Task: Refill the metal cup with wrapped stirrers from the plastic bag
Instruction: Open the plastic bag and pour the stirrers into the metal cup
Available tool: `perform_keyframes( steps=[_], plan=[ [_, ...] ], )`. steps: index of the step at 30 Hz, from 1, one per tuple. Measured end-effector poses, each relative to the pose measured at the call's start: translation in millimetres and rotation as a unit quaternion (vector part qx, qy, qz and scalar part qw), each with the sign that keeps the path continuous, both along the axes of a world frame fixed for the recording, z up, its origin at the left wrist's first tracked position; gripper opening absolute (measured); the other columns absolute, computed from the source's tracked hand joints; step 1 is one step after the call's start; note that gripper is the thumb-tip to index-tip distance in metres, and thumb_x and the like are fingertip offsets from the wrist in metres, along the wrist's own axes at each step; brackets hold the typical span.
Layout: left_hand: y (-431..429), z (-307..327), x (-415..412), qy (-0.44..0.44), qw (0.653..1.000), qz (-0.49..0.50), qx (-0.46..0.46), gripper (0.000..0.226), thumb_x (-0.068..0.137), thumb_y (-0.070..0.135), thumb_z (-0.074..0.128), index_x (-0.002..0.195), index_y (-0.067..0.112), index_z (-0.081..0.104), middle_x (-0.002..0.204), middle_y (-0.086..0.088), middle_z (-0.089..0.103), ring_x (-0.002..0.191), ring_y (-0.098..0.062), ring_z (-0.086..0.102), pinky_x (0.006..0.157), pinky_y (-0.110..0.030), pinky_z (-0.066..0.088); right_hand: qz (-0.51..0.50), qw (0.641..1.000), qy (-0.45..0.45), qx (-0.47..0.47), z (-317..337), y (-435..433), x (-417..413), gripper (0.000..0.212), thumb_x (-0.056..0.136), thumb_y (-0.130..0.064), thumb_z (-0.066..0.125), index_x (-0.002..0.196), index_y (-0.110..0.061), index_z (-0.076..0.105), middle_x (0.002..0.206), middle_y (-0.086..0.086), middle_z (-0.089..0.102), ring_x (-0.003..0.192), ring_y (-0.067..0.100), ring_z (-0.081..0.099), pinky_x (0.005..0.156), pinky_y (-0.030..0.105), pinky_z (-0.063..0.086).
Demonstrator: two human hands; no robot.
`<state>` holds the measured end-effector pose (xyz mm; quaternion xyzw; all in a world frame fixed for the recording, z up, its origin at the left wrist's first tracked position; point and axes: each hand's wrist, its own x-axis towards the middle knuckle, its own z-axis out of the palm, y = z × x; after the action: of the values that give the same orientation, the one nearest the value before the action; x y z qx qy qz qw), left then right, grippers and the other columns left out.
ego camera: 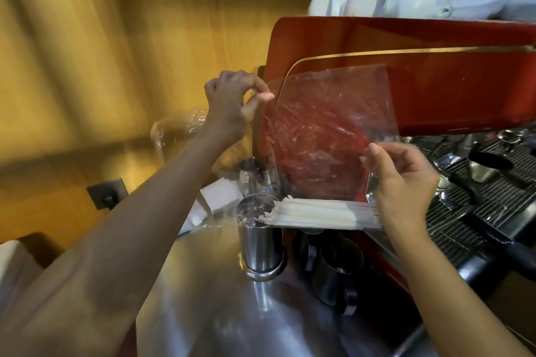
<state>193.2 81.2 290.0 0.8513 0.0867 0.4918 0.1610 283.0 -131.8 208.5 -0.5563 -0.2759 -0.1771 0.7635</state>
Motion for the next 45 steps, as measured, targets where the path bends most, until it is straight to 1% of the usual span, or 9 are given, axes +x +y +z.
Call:
perform_keyframes(
  steps=[4, 8, 14, 23, 28, 31, 35, 39, 45],
  plan=[
    [-1, 3, 1, -0.013, 1.000, -0.013, -0.008, 0.012, 0.085, 0.025, 0.061, 0.084, 0.014, 0.066, 0.091, 0.001, 0.063, 0.108, -0.017, 0.046, 0.088, -0.027, 0.016, -0.029, 0.999, -0.038, -0.001, 9, -1, 0, 0.021, 0.084, -0.010, 0.063, 0.076, -0.029, 0.060, 0.066, -0.024, 0.067, 0.064, -0.002, 0.064, 0.061, 0.011, 0.049],
    [-6, 11, 2, -0.051, 0.996, -0.066, -0.030, 0.012, 0.084, 0.021, 0.060, 0.084, 0.010, 0.066, 0.081, 0.014, 0.056, 0.091, -0.009, 0.047, 0.094, -0.052, 0.037, -0.085, 0.992, -0.094, -0.015, 23, -2, 0, 0.020, 0.084, -0.015, 0.064, 0.078, -0.034, 0.059, 0.068, -0.019, 0.064, 0.072, 0.010, 0.065, 0.067, 0.024, 0.053],
    [-9, 15, 15, -0.100, 0.989, -0.080, -0.076, 0.010, 0.085, 0.015, 0.059, 0.081, 0.007, 0.062, 0.072, 0.016, 0.054, 0.077, -0.004, 0.047, 0.075, -0.012, 0.033, -0.100, 0.988, -0.115, -0.001, 37, -3, 2, 0.017, 0.085, -0.019, 0.063, 0.078, -0.034, 0.059, 0.067, -0.019, 0.064, 0.070, 0.010, 0.066, 0.068, 0.026, 0.055],
    [13, -27, 6, -0.030, 0.993, -0.040, -0.111, 0.006, 0.087, 0.018, 0.059, 0.082, 0.014, 0.061, 0.082, 0.005, 0.059, 0.085, -0.011, 0.048, 0.076, -0.007, 0.032, -0.116, 0.979, -0.143, -0.086, 12, 10, 7, 0.006, 0.085, -0.017, 0.062, 0.089, -0.016, 0.066, 0.074, -0.017, 0.060, 0.067, -0.004, 0.057, 0.063, 0.024, 0.049],
    [18, -32, -6, 0.015, 0.991, -0.023, -0.133, 0.006, 0.086, 0.020, 0.060, 0.090, 0.017, 0.058, 0.091, 0.002, 0.059, 0.098, -0.020, 0.054, 0.083, -0.031, 0.041, -0.095, 0.977, -0.155, -0.113, 11, 19, 10, 0.010, 0.086, -0.017, 0.060, 0.088, -0.010, 0.066, 0.074, 0.001, 0.063, 0.063, 0.017, 0.059, 0.059, 0.035, 0.050],
    [12, -21, -14, -0.012, 0.998, 0.025, -0.052, 0.037, 0.080, 0.016, 0.064, 0.113, 0.007, 0.052, 0.110, -0.011, 0.058, 0.106, -0.026, 0.051, 0.093, -0.041, 0.035, -0.088, 0.977, -0.157, -0.113, 14, 23, 13, 0.011, 0.086, -0.019, 0.059, 0.088, -0.010, 0.066, 0.073, 0.000, 0.063, 0.062, 0.016, 0.059, 0.058, 0.034, 0.049],
    [-19, 2, -21, -0.067, 0.987, 0.009, 0.149, 0.037, 0.078, 0.011, 0.063, 0.112, 0.003, 0.053, 0.106, -0.018, 0.062, 0.102, -0.024, 0.052, 0.085, -0.029, 0.026, -0.085, 0.977, -0.153, -0.123, 15, 27, 15, 0.008, 0.086, -0.019, 0.061, 0.087, -0.013, 0.066, 0.073, -0.002, 0.063, 0.061, 0.014, 0.059, 0.058, 0.030, 0.047],
    [-52, 18, -4, 0.008, 0.936, -0.091, 0.339, 0.043, 0.077, 0.014, 0.065, 0.118, 0.008, 0.057, 0.119, -0.014, 0.064, 0.115, -0.026, 0.053, 0.098, -0.038, 0.029, -0.098, 0.973, -0.157, -0.139, 18, 29, 17, 0.008, 0.085, -0.020, 0.061, 0.087, -0.014, 0.066, 0.075, -0.010, 0.061, 0.066, -0.009, 0.056, 0.063, 0.012, 0.044],
    [-71, 21, 24, 0.145, 0.860, -0.028, 0.489, 0.042, 0.092, 0.025, 0.047, 0.133, 0.026, 0.041, 0.137, 0.000, 0.051, 0.137, -0.020, 0.031, 0.113, -0.042, 0.004, -0.103, 0.966, -0.180, -0.151, 21, 28, 18, 0.009, 0.085, -0.017, 0.061, 0.089, -0.011, 0.066, 0.081, -0.010, 0.063, 0.073, -0.013, 0.056, 0.068, 0.011, 0.044]
  ],
)
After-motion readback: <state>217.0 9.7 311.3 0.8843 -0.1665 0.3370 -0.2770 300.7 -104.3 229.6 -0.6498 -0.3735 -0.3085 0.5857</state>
